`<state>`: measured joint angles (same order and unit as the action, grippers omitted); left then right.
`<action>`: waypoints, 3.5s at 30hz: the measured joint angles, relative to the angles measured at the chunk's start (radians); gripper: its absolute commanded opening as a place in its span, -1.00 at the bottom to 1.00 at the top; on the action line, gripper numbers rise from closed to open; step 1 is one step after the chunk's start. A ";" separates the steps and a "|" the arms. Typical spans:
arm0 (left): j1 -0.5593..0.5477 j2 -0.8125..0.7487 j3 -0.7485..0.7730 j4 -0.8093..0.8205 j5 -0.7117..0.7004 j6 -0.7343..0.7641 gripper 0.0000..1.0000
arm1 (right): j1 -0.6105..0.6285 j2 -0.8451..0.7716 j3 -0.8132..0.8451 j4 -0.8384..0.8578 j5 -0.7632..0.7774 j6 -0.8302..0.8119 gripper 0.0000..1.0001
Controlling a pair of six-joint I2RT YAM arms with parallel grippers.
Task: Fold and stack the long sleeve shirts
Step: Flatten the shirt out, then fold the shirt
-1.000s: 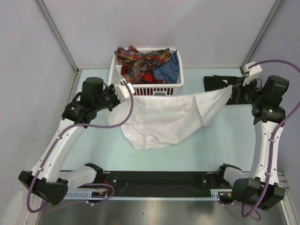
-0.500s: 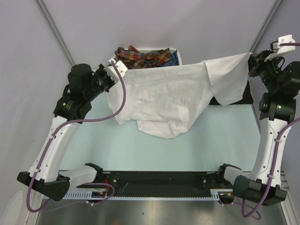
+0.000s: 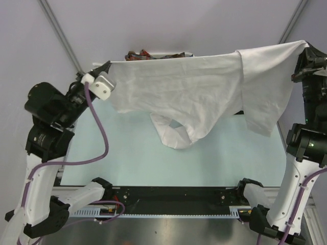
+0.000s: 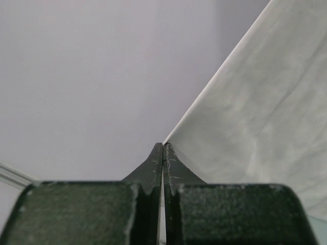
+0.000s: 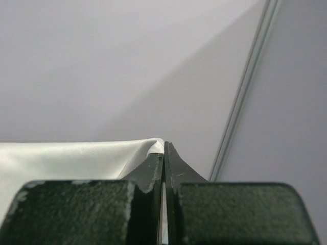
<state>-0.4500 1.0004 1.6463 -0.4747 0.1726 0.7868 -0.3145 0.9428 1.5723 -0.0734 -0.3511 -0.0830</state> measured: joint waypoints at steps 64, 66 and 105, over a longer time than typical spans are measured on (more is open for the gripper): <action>0.309 0.560 -0.715 0.353 0.122 0.113 -1.00 | 0.389 0.737 -0.463 0.060 -0.027 -0.435 -0.74; 0.312 0.592 -0.690 0.353 0.118 0.113 -1.00 | 0.389 0.782 -0.396 0.013 -0.024 -0.447 -0.44; 0.322 0.653 -0.661 0.331 0.104 0.121 -1.00 | -0.098 0.629 -0.697 -0.686 0.205 -0.812 -1.00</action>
<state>-0.1284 1.6539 0.9855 -0.1440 0.2768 0.9081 -0.4129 1.5715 0.8749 -0.7597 -0.1463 -0.8951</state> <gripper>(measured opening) 0.003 0.357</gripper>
